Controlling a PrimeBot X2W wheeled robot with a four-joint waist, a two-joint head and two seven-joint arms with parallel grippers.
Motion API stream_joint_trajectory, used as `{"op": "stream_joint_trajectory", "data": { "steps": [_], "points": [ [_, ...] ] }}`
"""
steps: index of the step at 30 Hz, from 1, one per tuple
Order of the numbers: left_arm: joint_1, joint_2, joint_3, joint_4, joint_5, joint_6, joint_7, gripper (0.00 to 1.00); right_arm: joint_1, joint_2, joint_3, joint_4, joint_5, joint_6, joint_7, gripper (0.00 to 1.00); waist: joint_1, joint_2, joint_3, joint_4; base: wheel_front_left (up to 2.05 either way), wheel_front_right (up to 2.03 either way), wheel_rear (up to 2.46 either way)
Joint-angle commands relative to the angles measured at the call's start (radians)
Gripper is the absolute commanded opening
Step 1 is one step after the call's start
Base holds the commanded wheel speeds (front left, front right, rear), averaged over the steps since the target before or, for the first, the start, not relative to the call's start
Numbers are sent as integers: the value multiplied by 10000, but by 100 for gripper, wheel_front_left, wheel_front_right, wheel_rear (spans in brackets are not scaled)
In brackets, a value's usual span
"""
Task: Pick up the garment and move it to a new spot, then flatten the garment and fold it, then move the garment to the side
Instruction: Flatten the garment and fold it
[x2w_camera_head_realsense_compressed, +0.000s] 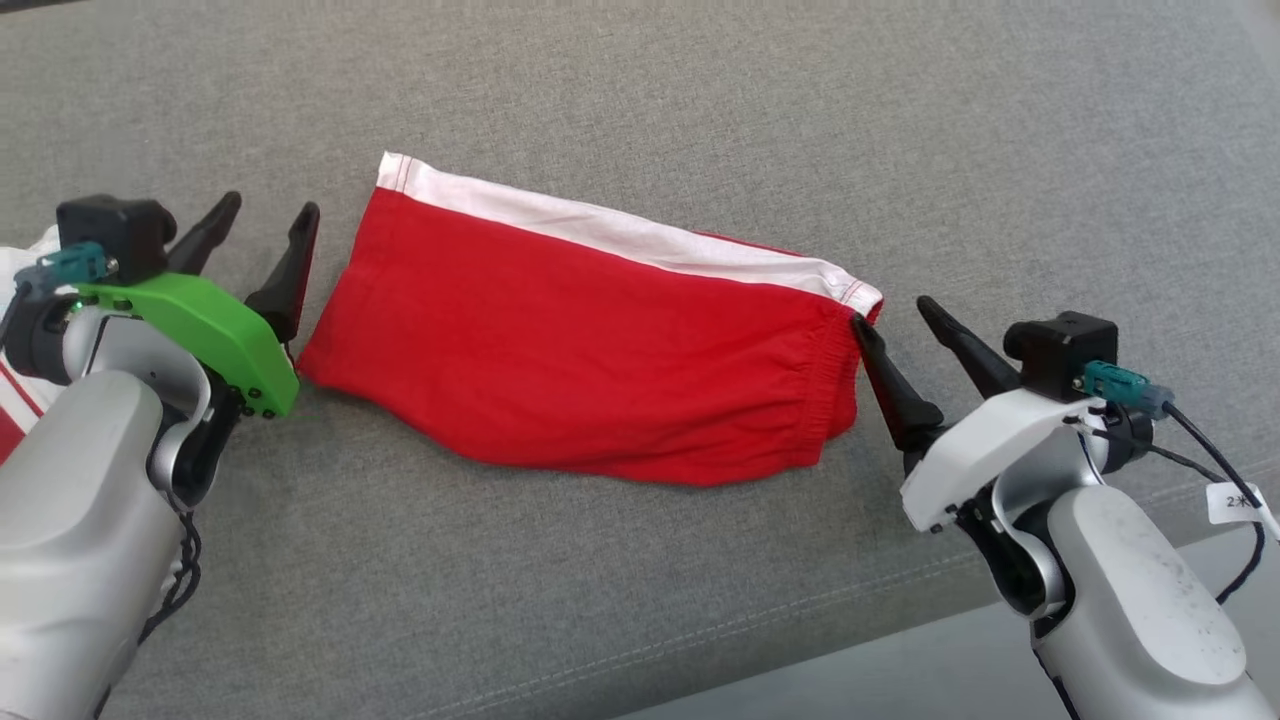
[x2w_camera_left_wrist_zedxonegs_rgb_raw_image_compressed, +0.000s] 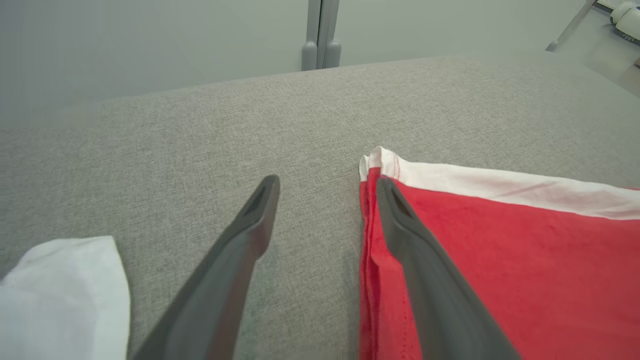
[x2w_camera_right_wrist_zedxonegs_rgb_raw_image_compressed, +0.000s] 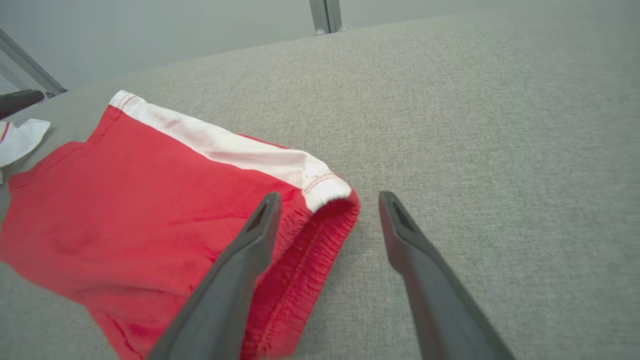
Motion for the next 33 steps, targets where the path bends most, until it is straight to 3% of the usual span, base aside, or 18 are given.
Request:
{"op": "stream_joint_trajectory", "data": {
  "steps": [1, 10, 19, 25, 26, 27, 28, 29, 33],
  "points": [
    [305, -16, 35, -160, -102, 116, -144, 100, 289, -61, -157, -222, -57, -7, 82, 100, 0, 0, -193, 113, 0, 0, 0],
    [1389, -501, -152, -482, -338, 573, -258, 100, 1352, 238, -1032, -1396, -289, -9, 241, 100, 0, 0, -418, 126, 0, 0, 0],
    [1598, -605, -187, 218, -587, 1055, 442, 100, 1914, 515, -1178, -2394, -428, -7, 522, 100, 0, 0, -313, -263, 0, 0, 0],
    [1677, -783, -359, 490, -806, 831, 973, 100, 1966, 591, -1220, -2611, -464, -9, 585, 100, 0, 0, -314, -284, 0, 0, 0],
    [1674, -813, -401, 492, -805, 783, 1018, 75, 1971, 602, -1226, -2630, -469, -9, 582, 100, 0, 0, -322, -268, 0, 0, 0],
    [1655, -824, -418, 491, -791, 773, 1020, 37, 1966, 616, -1228, -2644, -477, -9, 581, 100, 0, 0, -328, -253, 0, 0, 0],
    [1640, -850, -434, 493, -762, 776, 984, 7, 1954, 631, -1209, -2649, -475, -7, 571, 100, 0, 0, -339, -238, 0, 0, 0],
    [1640, -878, -489, 481, -697, 759, 976, 0, 1943, 638, -1190, -2642, -480, -9, 563, 100, 0, 0, -353, -224, 0, 0, 0],
    [1623, -949, -569, 440, -613, 701, 803, 0, 1901, 666, -1154, -2564, -519, -7, 526, 100, 0, 0, -400, -144, 0, 0, 0]
  ]
}}
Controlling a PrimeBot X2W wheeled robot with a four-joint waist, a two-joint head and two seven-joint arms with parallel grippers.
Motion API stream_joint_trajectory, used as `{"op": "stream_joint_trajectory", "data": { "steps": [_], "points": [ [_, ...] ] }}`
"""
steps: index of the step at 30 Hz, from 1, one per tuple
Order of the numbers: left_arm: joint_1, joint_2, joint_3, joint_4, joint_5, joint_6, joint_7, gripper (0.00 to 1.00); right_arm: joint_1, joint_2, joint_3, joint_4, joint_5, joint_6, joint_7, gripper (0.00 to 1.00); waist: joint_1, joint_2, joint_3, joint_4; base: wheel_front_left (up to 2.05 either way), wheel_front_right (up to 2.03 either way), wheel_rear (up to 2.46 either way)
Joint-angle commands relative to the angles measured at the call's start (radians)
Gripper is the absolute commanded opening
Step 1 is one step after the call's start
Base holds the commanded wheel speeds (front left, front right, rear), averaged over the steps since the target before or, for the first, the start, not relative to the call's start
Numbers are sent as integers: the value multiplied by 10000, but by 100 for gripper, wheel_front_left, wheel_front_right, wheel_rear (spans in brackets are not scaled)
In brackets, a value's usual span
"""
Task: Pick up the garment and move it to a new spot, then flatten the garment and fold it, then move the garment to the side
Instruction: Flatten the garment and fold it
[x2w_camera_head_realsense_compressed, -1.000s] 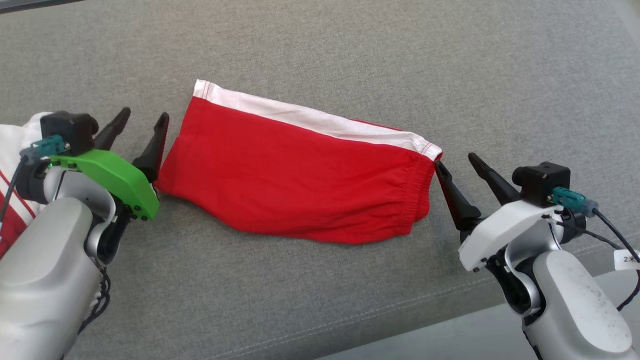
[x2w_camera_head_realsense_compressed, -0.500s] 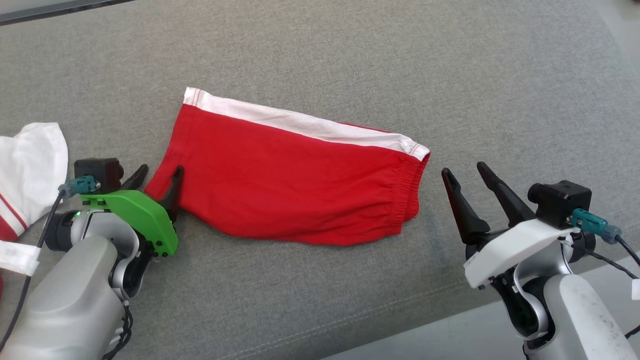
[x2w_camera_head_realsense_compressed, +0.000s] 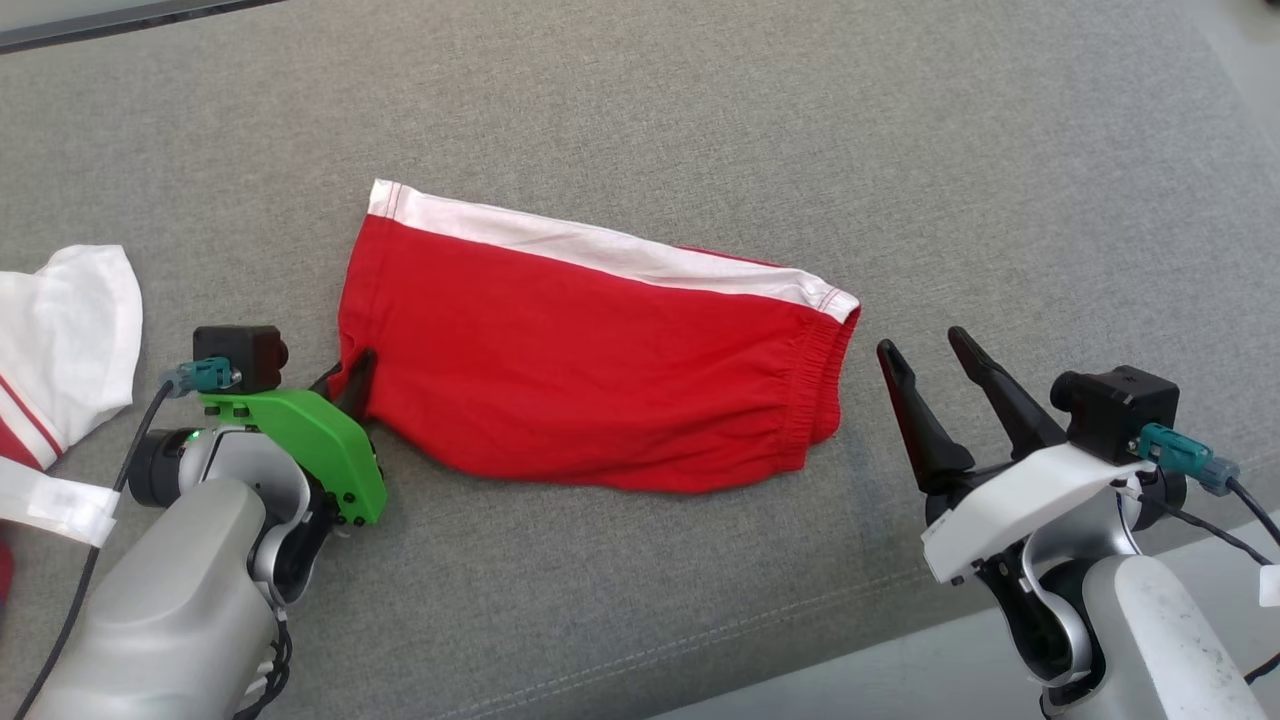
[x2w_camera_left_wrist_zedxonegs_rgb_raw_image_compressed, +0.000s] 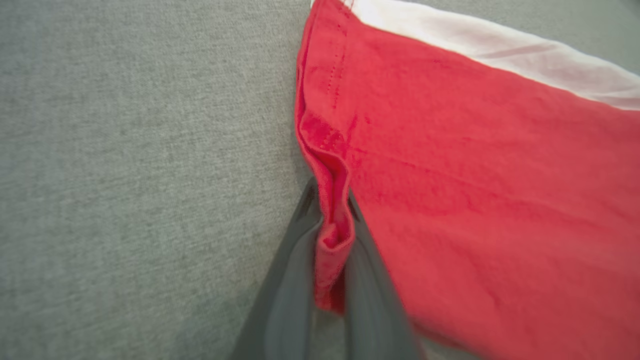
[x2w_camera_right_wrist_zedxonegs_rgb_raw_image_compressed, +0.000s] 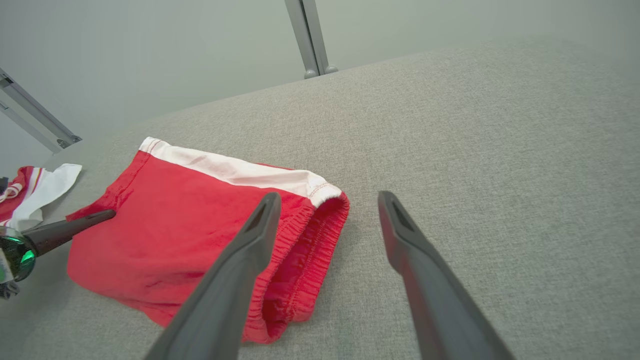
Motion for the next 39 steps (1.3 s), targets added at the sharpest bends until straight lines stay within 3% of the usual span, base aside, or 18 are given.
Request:
{"op": "stream_joint_trajectory", "data": {
  "steps": [1, 10, 24, 36, 38, 39],
  "points": [
    [143, -75, -61, 31, 60, 10, -151, 0, 6, 29, -8, 46, -71, -9, -56, 100, 0, 0, -51, 70, 0, 0, 0],
    [811, -381, 507, -217, -414, 634, -1103, 0, 206, -146, -256, 268, 24, -7, -41, 100, 0, 0, -410, 556, 0, 0, 0],
    [3052, -942, 938, -2246, -868, 1932, -2037, 0, 245, -520, -893, 589, 149, -7, 507, 100, 0, 0, -1125, 1801, 0, 0, 0],
    [3928, -1091, 821, -2943, -889, 2466, -2039, 0, 185, -493, -745, 1043, 23, -7, 923, 100, 0, 0, -1678, 2240, 0, 0, 0],
    [3955, -1098, 816, -2891, -810, 2499, -2078, 45, 174, -478, -688, 1143, 46, -7, 898, 100, 0, 0, -1735, 2238, 0, 0, 0],
    [3948, -1093, 814, -2883, -714, 2531, -2113, 100, 167, -473, -665, 1190, 54, -7, 888, 100, 0, 0, -1762, 2236, 0, 0, 0]
  ]
}}
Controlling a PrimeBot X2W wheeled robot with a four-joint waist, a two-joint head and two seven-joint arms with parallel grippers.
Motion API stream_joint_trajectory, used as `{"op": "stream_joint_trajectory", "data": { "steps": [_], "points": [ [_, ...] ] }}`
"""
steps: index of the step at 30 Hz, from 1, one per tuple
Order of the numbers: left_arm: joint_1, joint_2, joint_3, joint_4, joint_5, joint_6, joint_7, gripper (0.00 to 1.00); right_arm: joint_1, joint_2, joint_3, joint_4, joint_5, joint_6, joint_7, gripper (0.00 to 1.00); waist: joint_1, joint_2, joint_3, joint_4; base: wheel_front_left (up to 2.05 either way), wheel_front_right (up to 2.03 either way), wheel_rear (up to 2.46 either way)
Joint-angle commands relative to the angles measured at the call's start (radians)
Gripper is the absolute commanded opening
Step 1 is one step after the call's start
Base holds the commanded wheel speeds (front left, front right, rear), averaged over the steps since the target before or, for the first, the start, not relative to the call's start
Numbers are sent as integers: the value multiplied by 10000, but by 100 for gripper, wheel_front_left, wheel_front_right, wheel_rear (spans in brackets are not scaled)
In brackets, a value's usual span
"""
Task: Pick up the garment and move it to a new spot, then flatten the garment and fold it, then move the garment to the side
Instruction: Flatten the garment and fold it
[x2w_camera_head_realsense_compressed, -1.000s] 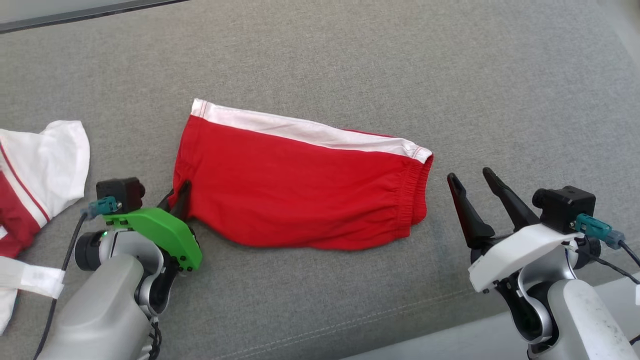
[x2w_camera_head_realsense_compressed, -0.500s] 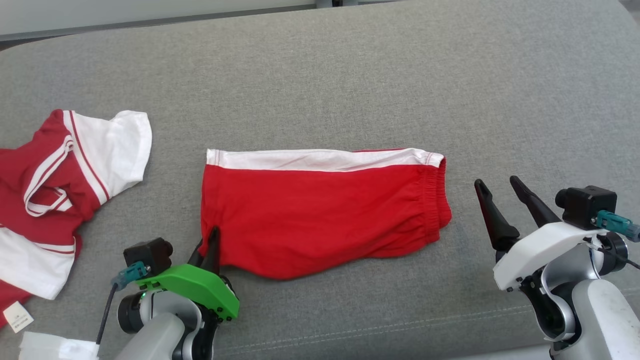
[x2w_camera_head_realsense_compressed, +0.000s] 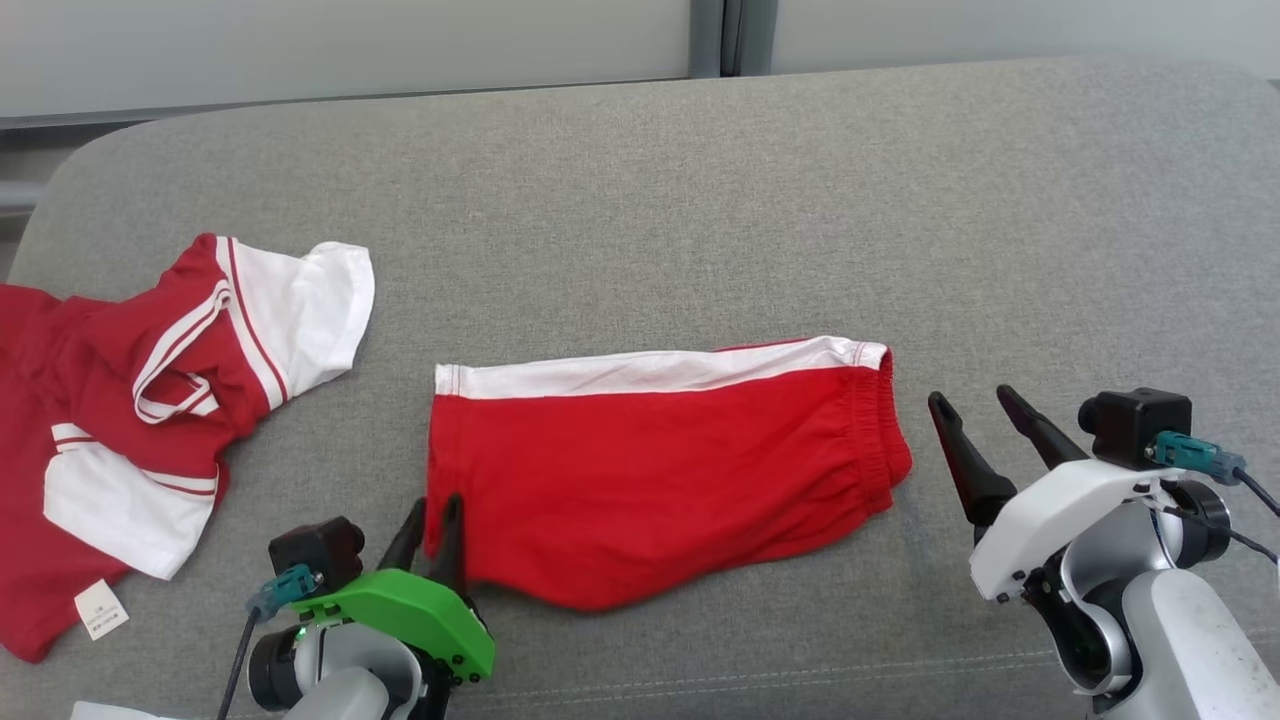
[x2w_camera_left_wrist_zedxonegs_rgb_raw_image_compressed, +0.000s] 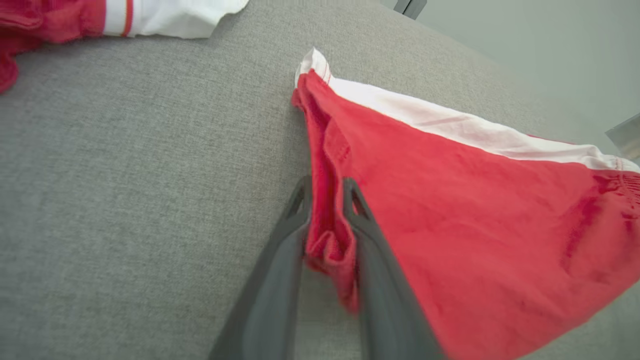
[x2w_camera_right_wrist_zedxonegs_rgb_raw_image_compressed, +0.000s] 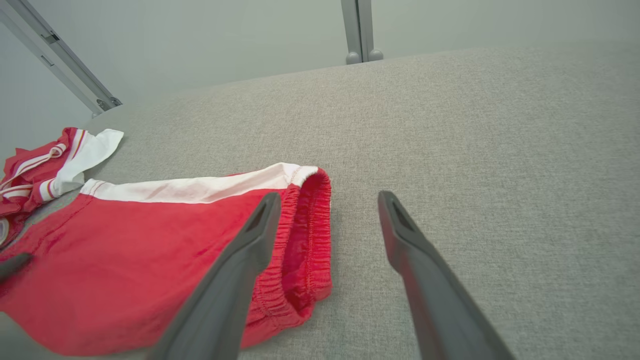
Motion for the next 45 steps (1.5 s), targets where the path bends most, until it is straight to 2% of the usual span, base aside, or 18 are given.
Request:
{"op": "stream_joint_trajectory", "data": {
  "steps": [1, 7, 12, 16, 24, 31, 45],
  "points": [
    [80, 30, 45, -4, 176, 105, -98, 100, -3, -9, 28, 73, 32, -11, -32, 100, 0, 0, -74, 18, 0, 0, 0],
    [-125, 432, 249, -415, 1274, 486, -235, 100, 64, 43, -90, 263, -13, -11, -140, 100, 0, 0, -304, 100, 0, 0, 0],
    [479, 798, 1016, -1728, 2624, 901, -238, 100, 418, 169, -395, 371, -201, -9, -247, 100, 0, 0, -716, 290, 0, 0, 0],
    [892, 1126, 1314, -2339, 3081, 1053, -243, 100, 749, 217, -565, 538, -506, -11, -275, 100, 0, 0, -960, 462, 0, 0, 0],
    [1457, 1483, 1489, -3095, 3196, 1301, -241, 100, 1128, 440, -616, 954, -664, -9, -244, 100, 0, 0, -1184, 876, 0, 0, 0],
    [1633, 1588, 1505, -3712, 3226, 1564, -135, 100, 795, 659, -689, 1593, -572, -11, -410, 100, 0, 0, -1105, 1409, 0, 0, 0],
    [1300, 1370, 1351, -3927, 3233, 1479, -76, 100, -677, 820, -1518, 4543, -996, -9, -938, 100, 0, 0, -591, 2488, 0, 0, 0]
  ]
}}
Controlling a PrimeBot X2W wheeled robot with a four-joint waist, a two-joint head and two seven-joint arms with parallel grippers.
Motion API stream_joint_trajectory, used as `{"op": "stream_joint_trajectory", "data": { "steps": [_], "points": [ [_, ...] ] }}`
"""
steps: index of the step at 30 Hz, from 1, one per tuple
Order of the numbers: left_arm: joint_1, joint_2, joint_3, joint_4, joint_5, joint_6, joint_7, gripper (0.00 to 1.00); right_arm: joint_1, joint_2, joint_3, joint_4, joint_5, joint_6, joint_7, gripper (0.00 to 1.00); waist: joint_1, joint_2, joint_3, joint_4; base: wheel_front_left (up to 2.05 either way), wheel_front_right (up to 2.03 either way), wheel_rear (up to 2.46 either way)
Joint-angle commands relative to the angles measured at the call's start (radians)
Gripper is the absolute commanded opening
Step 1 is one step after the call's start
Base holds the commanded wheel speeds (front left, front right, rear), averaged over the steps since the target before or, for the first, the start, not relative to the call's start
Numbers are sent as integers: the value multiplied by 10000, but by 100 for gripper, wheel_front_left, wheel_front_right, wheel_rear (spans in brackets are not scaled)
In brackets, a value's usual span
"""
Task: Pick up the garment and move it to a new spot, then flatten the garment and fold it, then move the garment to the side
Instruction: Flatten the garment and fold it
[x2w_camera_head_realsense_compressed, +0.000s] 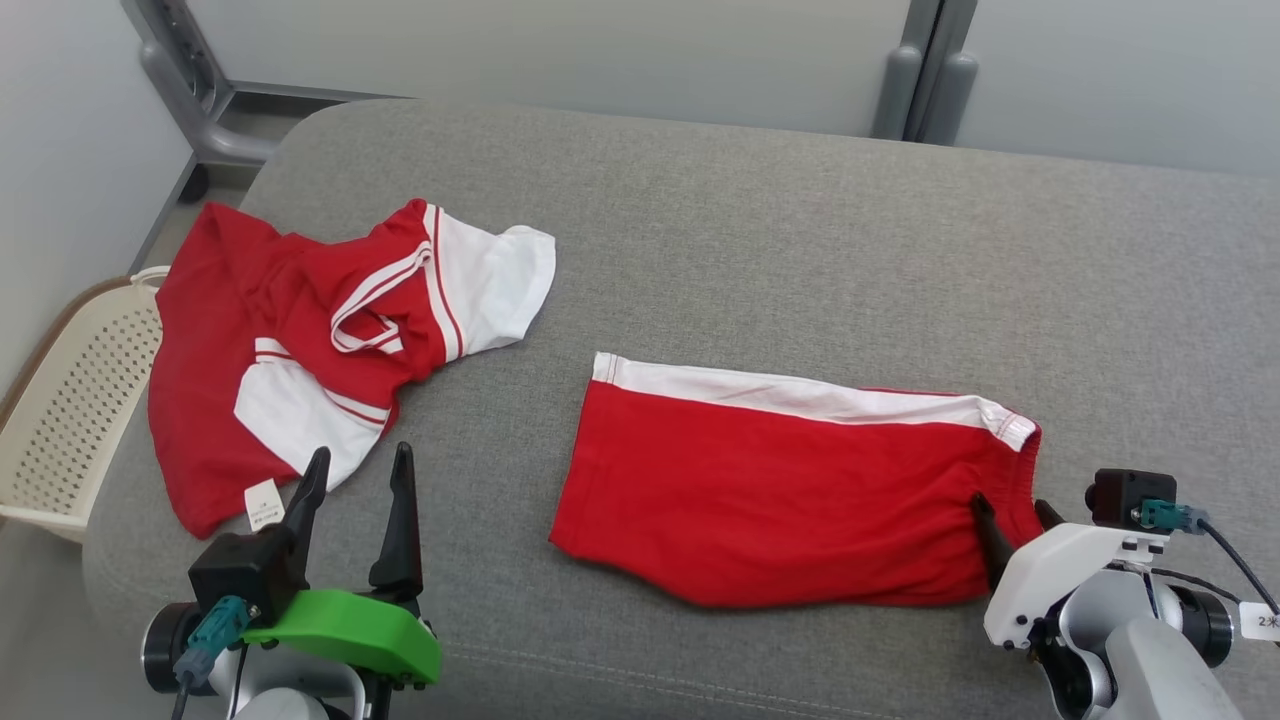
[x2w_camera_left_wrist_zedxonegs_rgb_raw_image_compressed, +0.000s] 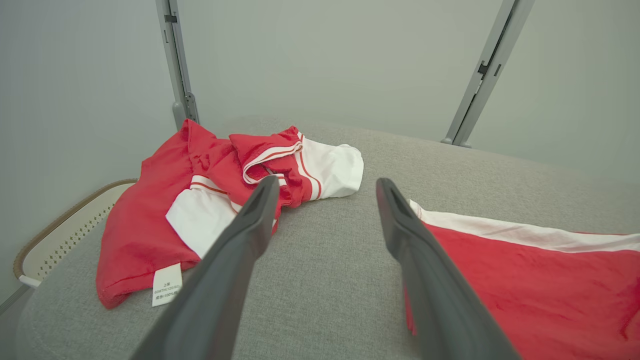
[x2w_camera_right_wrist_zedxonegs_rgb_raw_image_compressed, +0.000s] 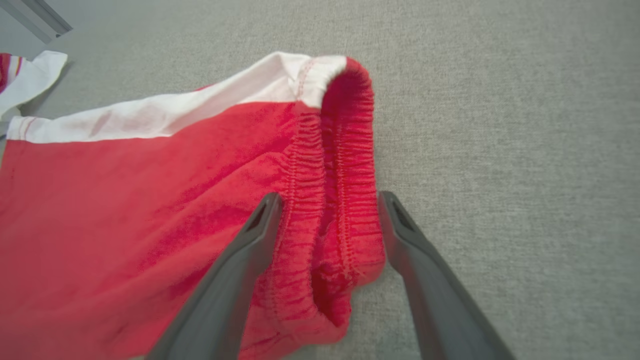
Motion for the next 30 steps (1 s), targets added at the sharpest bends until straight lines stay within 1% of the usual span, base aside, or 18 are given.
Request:
{"op": "stream_joint_trajectory", "data": {
  "steps": [1, 3, 6, 11, 12, 14, 18, 23, 27, 30],
  "points": [
    [-182, -44, -18, 23, 44, -37, -7, 100, -257, -65, -162, 435, -146, -9, 25, 100, 0, 0, 171, 249, 0, 0, 0],
    [-201, -88, -44, 61, 49, -74, -16, 100, -472, -65, -395, 898, -187, -11, 87, 100, 0, 0, 199, 326, 0, 0, 0],
    [-250, -179, -82, 108, 41, -100, -29, 100, -808, 34, -571, 1486, 161, -11, 319, 100, 0, 0, 231, 410, 0, 0, 0],
    [-295, -252, -122, 260, 2, -207, -60, 100, -1281, 24, -214, 2130, 593, -5, 844, 100, 0, 0, 271, 480, 0, 0, 0],
    [-306, -289, -146, 300, 8, -237, -70, 100, -1445, -48, 59, 2265, 706, -3, 1000, 37, 0, 0, 280, 486, 0, 0, 0],
    [-321, -326, -170, 327, 27, -257, -76, 100, -1621, -135, 281, 2370, 871, -3, 1093, 0, 0, 0, 288, 481, 0, 0, 0],
    [-364, -370, -213, 365, 75, -282, -88, 100, -1820, -319, 540, 2509, 1108, -5, 1289, 0, 0, 0, 287, 452, 0, 0, 0],
    [-390, -434, -253, 431, 81, -304, -103, 100, -2157, -705, 726, 2401, 2044, -14, 1812, 0, 0, 0, 280, 309, 0, 0, 0],
    [-403, -468, -296, 439, 83, -353, -93, 100, -2313, -1216, 891, 1984, 2987, -12, 2539, 0, 0, 0, 255, 71, 0, 0, 0],
    [-427, -489, -324, 408, 96, -386, -97, 100, -2351, -1750, 901, 1609, 3515, -12, 3123, 0, 0, 0, 236, -173, 0, 0, 0]
  ]
}}
